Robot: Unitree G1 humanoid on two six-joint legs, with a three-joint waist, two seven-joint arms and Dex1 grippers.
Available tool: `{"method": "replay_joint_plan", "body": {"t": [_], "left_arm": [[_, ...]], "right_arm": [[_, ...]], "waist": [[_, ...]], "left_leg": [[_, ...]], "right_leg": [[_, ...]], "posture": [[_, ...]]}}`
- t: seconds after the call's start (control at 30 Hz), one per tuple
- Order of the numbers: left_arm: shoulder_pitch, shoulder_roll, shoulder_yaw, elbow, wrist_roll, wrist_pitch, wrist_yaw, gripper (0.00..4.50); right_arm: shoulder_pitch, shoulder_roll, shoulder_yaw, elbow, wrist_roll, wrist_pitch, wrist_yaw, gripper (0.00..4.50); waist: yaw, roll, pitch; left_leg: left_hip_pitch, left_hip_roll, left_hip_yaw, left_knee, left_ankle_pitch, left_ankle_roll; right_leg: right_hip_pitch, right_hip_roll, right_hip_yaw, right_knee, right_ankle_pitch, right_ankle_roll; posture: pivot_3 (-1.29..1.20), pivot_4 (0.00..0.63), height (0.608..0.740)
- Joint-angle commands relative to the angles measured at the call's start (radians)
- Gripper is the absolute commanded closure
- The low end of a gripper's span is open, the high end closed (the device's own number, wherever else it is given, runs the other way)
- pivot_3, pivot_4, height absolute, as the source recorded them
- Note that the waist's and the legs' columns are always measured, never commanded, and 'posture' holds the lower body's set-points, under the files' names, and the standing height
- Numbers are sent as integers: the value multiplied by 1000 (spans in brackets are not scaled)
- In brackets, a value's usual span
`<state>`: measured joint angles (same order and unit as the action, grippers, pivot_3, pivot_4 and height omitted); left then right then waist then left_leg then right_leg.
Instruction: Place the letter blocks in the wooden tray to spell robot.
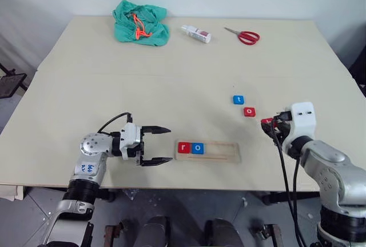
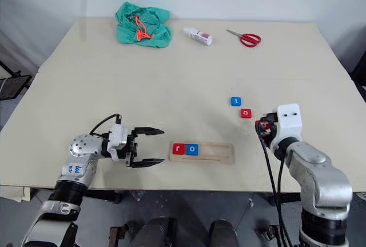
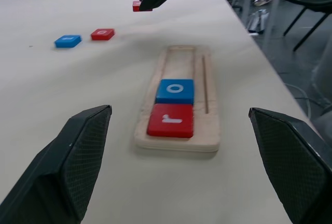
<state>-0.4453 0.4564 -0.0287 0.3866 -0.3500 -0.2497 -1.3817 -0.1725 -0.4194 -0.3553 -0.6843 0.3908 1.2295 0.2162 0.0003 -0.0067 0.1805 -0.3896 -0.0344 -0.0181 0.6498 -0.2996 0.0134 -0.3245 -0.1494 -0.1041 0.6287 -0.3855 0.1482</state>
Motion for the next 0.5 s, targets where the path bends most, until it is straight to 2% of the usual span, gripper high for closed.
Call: {"method": "replay_joint_plan", "body": {"t": [0.03, 0.2, 0.5], "left_arm": [[-20, 2, 2, 24, -21, -17, -41, 0], [-42, -2, 9, 65, -19, -30, -70, 0], [-60, -8, 9, 97, -12, -53, -82, 0]], "right_arm": [[55, 32, -47, -165, 50, 124, -9, 3050], [100, 112, -75, -274, 62, 251, -22, 3050], [116, 169, -44, -237, 10, 248, -64, 3050]], "waist": [[0, 0, 0], [0, 0, 0], [-1, 0, 0]], "left_leg": [[0, 0, 0, 0, 0, 0], [0, -1, 0, 0, 0, 0], [0, -1, 0, 0, 0, 0]], "right_leg": [[0, 0, 0, 0, 0, 0], [0, 0, 0, 0, 0, 0], [0, 0, 1, 0, 0, 0]], "posture": [[0, 150, 740], [0, 150, 740], [0, 150, 740]]}}
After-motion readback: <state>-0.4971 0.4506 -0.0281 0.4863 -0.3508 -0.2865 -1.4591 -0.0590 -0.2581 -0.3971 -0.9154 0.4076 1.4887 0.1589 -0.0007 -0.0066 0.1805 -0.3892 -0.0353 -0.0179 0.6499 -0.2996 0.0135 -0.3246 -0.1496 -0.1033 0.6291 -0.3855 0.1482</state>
